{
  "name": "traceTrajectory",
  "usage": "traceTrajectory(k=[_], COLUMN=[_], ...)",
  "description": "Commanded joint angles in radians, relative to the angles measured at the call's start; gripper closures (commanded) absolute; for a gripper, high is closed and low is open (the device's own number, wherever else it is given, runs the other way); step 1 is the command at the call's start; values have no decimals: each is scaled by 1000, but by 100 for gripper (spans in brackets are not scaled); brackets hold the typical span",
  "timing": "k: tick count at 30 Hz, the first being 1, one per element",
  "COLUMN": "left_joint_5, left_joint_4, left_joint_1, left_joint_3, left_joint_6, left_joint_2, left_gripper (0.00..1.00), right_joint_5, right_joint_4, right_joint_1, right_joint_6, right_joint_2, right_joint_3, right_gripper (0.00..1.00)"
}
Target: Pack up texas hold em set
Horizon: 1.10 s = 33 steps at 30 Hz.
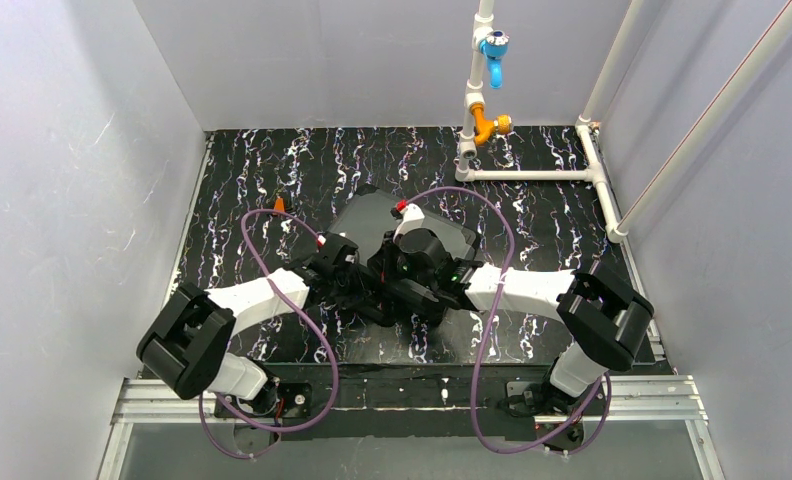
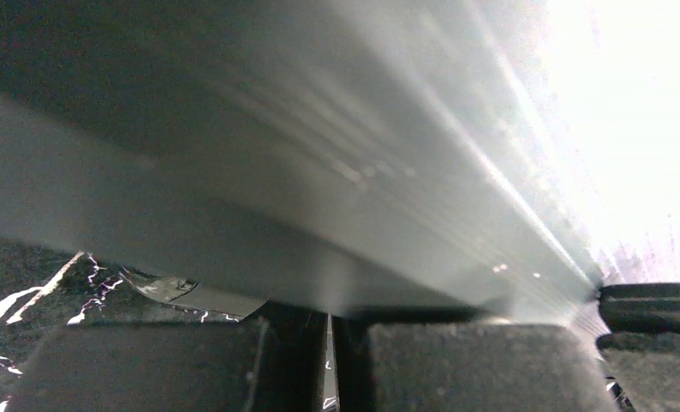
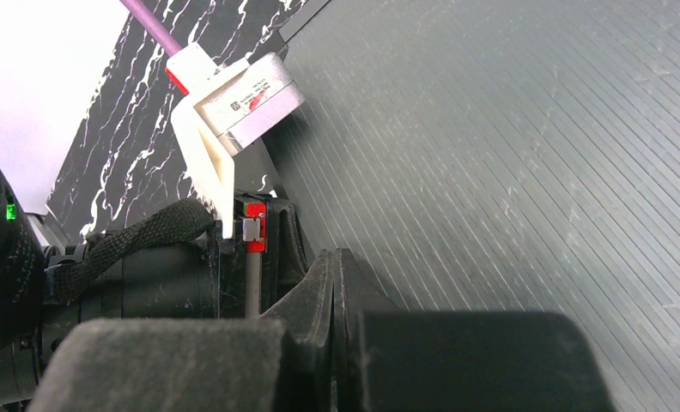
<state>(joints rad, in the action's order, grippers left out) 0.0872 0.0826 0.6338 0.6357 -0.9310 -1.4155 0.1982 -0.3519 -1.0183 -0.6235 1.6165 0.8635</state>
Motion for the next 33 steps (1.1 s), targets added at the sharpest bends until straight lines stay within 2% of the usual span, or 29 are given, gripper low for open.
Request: traceTrajectory(k=[1, 8, 9, 10, 14, 28, 33], left_joint_5=[-266, -287, -285, -282, -300, -313, -326], left_joint_4=[63, 121, 128, 130, 172, 368, 414], left_joint_1=[-19, -19, -19, -18, -19, -19, -18], left_joint_3=[-44, -22, -15, -10, 17, 137, 163], left_joint_6=[-20, 15, 28, 47, 87, 113, 132], left_joint_2=[-141, -43, -19, 8, 98, 303, 374], left_gripper=[100, 98, 93, 84, 70, 67, 63], right_joint_5=[-66, -50, -47, -45, -34, 33, 38], right_joint_4=[465, 481, 485, 496, 539, 681, 706], right_joint_1=[-25, -25, -25, -25, -25, -22, -22], right_joint_6=[41, 46, 48, 52, 69, 151, 168], right_joint_2=[117, 104, 102, 100, 80, 42, 29], right_joint_3=[-94, -77, -71, -58, 8, 261, 320], right_gripper=[99, 99, 99, 99, 99, 99, 99])
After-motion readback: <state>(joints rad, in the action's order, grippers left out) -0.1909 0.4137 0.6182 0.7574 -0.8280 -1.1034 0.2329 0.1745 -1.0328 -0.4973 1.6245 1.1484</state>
